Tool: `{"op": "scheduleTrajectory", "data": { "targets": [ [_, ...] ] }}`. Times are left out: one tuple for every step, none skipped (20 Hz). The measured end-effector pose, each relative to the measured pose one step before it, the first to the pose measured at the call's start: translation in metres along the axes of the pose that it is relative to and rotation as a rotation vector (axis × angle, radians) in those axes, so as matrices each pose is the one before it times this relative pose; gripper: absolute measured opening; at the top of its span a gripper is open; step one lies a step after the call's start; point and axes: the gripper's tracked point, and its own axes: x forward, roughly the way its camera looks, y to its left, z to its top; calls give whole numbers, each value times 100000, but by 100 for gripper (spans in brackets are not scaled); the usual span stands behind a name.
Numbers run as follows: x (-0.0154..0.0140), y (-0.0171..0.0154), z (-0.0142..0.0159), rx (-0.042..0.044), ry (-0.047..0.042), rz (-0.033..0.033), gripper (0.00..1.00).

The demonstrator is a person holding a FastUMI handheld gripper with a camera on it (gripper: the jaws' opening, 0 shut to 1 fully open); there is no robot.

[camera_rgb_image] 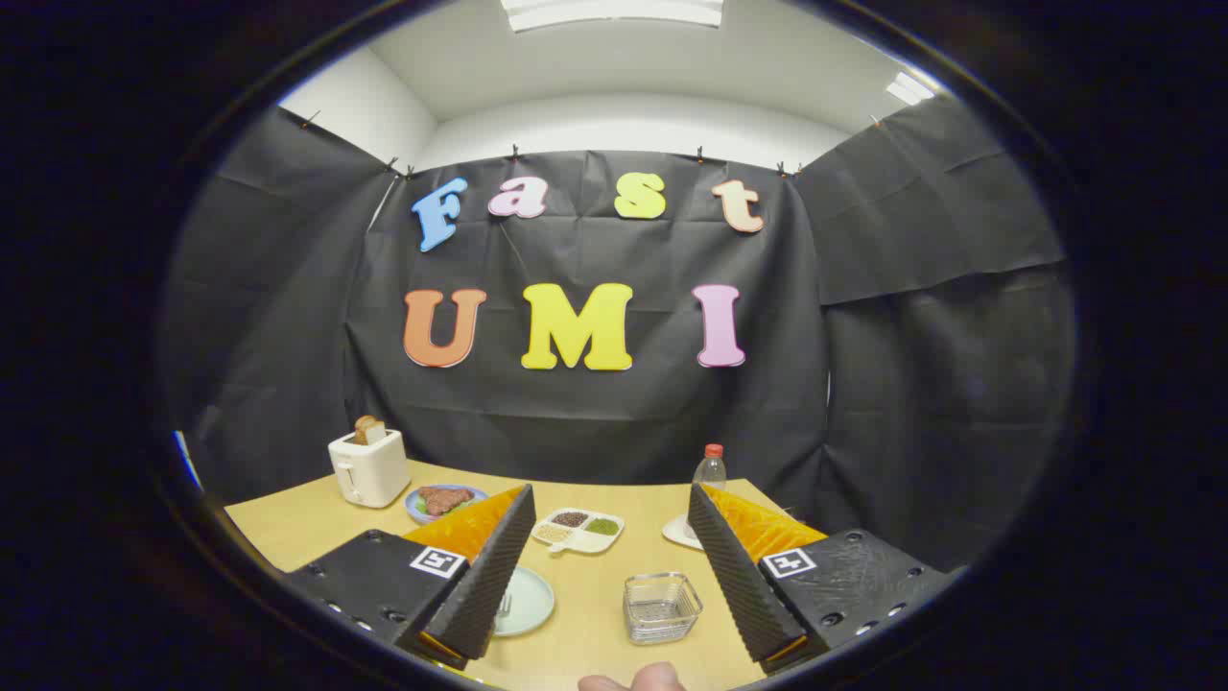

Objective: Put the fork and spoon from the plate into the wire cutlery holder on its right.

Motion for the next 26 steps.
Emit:
{"op": "scheduleTrajectory", "data": {
  "targets": [
    [-83,359,45,673,427,628,96],
    [-24,427,171,904,202,716,96],
    [158,-37,226,-59,-521,-546,96],
    [-25,-38,278,-437,-629,-531,96],
    [97,228,25,-252,-40,17,96],
    [6,236,-13,154,103,213,96],
    [-49,239,-113,171,97,227,96],
    [-17,283,-27,-7,35,203,96],
    [39,135,-95,-23,51,235,96],
    [-63,98,-8,-201,-22,129,96],
    [-36,165,-77,-216,155,272,96],
    [-24,121,-22,-5,321,256,96],
    [-51,121,-168,53,253,229,96],
    [-87,-10,97,319,21,97,96],
    [-41,95,19,-119,55,91,96],
    [-78,28,138,-133,-193,30,96],
    [-57,-36,-38,114,-10,-31,96],
    [-150,7,87,325,-14,269,96],
    [-39,3,77,440,-246,-52,96],
    [-81,-97,39,284,-117,-33,96],
    [43,-18,-84,284,-23,150,96],
    [51,-73,-73,-34,411,33,96],
    [-12,50,-144,97,415,209,96],
    [36,-27,-6,144,164,-29,96],
    [6,-37,-82,256,244,103,96],
    [26,-28,-44,383,335,115,96]
  ]
}}
